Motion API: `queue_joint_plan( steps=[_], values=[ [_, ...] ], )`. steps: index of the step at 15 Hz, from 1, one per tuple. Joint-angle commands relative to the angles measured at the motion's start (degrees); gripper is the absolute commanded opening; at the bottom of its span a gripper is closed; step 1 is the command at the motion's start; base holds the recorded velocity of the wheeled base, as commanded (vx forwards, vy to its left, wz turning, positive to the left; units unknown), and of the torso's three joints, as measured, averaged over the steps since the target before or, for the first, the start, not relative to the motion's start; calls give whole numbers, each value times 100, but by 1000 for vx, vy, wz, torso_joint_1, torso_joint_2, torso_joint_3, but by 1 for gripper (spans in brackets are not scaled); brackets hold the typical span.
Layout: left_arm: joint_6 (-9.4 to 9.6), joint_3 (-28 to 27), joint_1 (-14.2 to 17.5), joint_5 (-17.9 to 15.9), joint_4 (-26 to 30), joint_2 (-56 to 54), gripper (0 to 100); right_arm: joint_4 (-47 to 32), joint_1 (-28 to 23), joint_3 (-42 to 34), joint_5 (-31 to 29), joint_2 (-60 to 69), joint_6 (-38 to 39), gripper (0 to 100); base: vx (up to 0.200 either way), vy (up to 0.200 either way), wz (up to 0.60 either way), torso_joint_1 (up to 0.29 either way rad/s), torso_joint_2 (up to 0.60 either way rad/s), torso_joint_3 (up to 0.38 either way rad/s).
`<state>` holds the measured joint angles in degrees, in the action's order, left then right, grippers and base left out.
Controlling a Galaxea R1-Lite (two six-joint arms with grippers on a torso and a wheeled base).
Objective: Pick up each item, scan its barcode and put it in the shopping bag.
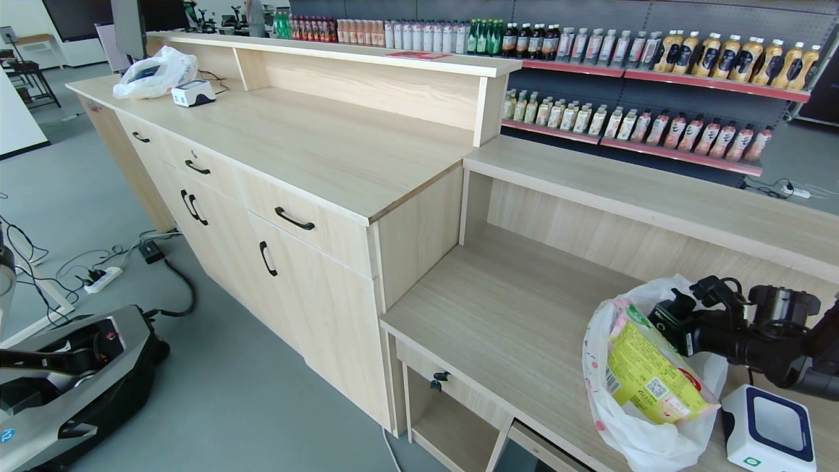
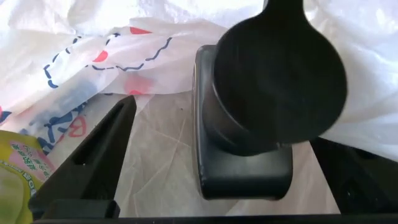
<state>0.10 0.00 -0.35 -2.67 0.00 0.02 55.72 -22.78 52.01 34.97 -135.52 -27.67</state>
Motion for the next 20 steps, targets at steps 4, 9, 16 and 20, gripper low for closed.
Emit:
queue_joint_plan(
  steps=[4,9,16,20],
  values=[
    [-1,0,0,3,0,6,100,-62,-24,-692,-8,1705,43,100,0,0,0,0,0,0],
    [-1,0,0,3,0,6,100,-773,-525,-1755,-8,3779,43,100,0,0,0,0,0,0],
    [-1,0,0,3,0,6,100,-1213,-1105,-2625,-52,6293,394,100,0,0,-343,-2,1,3],
    [-1,0,0,3,0,6,100,-1538,-1615,-2529,-61,6539,421,100,0,0,-600,5,0,0]
  ],
)
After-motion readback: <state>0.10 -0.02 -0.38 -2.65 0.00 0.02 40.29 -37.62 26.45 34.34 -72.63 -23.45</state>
